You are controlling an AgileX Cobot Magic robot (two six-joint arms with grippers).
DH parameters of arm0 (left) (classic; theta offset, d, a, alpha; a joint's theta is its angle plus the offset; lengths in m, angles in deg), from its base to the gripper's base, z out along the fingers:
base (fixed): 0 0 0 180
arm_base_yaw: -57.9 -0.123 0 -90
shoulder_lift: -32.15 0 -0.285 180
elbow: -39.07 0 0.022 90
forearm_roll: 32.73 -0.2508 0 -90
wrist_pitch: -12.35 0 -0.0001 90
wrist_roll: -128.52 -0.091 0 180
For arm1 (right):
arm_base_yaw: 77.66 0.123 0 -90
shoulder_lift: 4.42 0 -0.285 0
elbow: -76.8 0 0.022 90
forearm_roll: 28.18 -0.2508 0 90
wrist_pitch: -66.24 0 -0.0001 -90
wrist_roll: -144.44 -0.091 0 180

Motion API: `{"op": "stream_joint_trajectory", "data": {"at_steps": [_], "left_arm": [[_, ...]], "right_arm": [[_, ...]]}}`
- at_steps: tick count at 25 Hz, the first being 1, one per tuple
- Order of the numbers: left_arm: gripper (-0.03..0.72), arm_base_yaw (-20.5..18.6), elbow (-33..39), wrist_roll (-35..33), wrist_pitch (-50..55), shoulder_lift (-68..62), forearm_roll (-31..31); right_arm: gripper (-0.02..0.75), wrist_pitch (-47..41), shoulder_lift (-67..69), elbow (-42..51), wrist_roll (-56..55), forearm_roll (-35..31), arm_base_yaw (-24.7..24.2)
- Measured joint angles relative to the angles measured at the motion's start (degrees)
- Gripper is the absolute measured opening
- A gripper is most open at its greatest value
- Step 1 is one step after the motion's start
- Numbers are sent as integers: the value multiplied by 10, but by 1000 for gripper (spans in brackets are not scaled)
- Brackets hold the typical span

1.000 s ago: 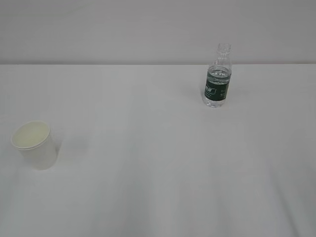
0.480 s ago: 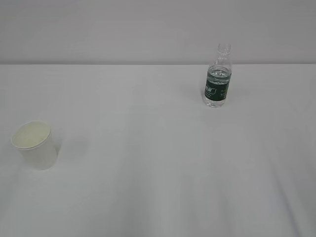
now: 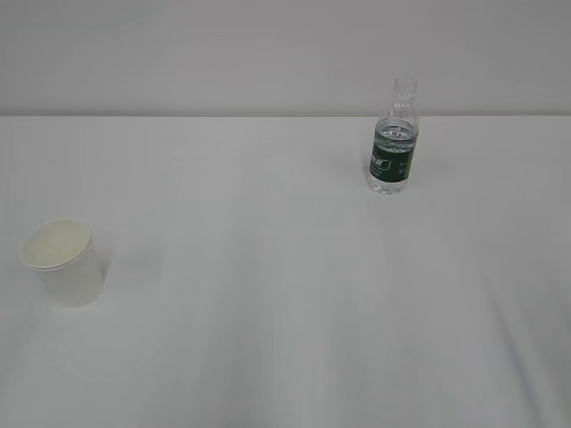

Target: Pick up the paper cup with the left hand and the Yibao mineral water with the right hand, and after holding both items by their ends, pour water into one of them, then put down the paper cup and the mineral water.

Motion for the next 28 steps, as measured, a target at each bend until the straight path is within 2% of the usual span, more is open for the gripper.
{"op": "stream_joint_trajectory", "data": {"at_steps": [10, 22, 28], "left_arm": [[590, 0, 3, -1, -38, -19, -10], [590, 0, 95, -21, -148, -44, -12], [590, 0, 104, -21, -170, -45, -12]], "right_arm": [[605, 43, 49, 0, 1, -17, 0], [601, 51, 52, 0, 1, -18, 0], [596, 52, 58, 0, 1, -19, 0]]}}
